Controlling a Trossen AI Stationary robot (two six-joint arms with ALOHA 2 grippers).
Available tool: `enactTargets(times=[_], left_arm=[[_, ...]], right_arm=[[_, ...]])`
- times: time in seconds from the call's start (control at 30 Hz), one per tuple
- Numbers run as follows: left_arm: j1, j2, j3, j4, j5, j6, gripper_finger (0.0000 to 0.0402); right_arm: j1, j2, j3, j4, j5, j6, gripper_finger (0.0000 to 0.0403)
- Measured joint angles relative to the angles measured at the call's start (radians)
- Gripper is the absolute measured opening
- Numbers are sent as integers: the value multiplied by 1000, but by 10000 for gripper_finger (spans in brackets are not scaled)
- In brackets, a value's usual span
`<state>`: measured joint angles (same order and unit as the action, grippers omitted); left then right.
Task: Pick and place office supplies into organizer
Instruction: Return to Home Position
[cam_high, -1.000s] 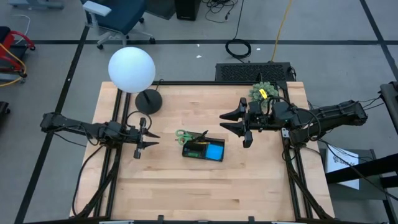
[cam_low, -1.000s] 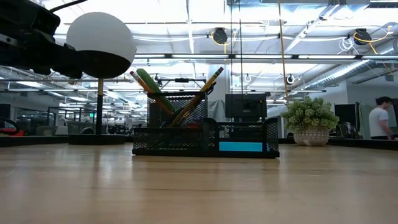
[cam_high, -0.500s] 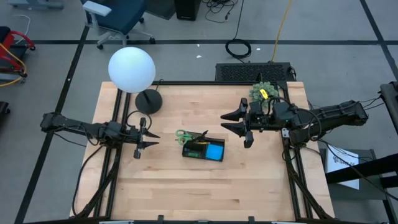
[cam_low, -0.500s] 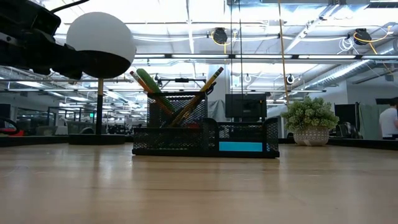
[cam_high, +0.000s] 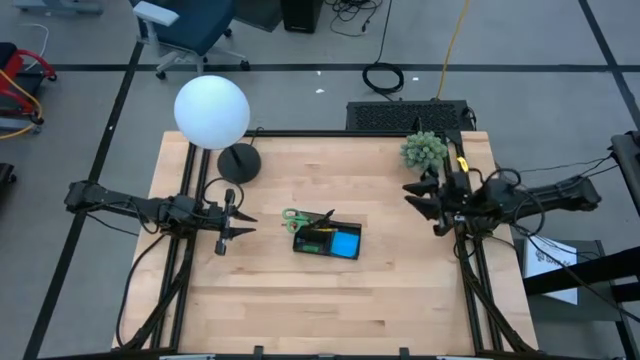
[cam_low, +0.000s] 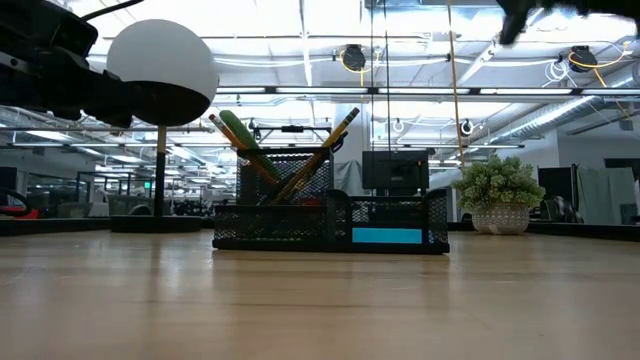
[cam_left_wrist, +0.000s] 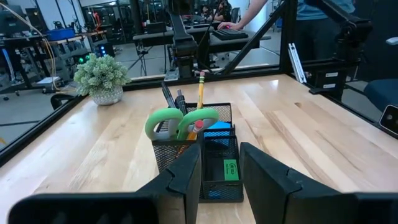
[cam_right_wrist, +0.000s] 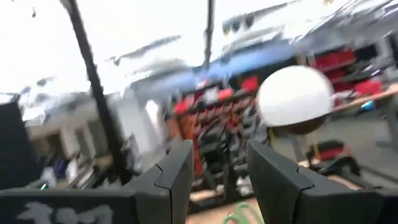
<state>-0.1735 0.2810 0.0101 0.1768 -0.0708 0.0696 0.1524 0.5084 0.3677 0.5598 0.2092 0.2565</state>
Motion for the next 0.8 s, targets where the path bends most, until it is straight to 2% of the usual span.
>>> enactTargets(times=[0.17, 0.3, 0.53, 0.8], left_arm=[[0, 0, 0, 0, 0, 0, 115], [0, 0, 0, -1, 0, 0, 115], [0, 0, 1, 1, -6, 0, 115], [0, 0, 1, 4, -9, 0, 115]], right_arm=[[0, -114, -244, 314, 86, -40, 139], [0, -160, -347, 430, 106, -84, 139], [0, -252, -346, 261, 131, -142, 139], [0, -399, -347, -163, 127, -94, 139]])
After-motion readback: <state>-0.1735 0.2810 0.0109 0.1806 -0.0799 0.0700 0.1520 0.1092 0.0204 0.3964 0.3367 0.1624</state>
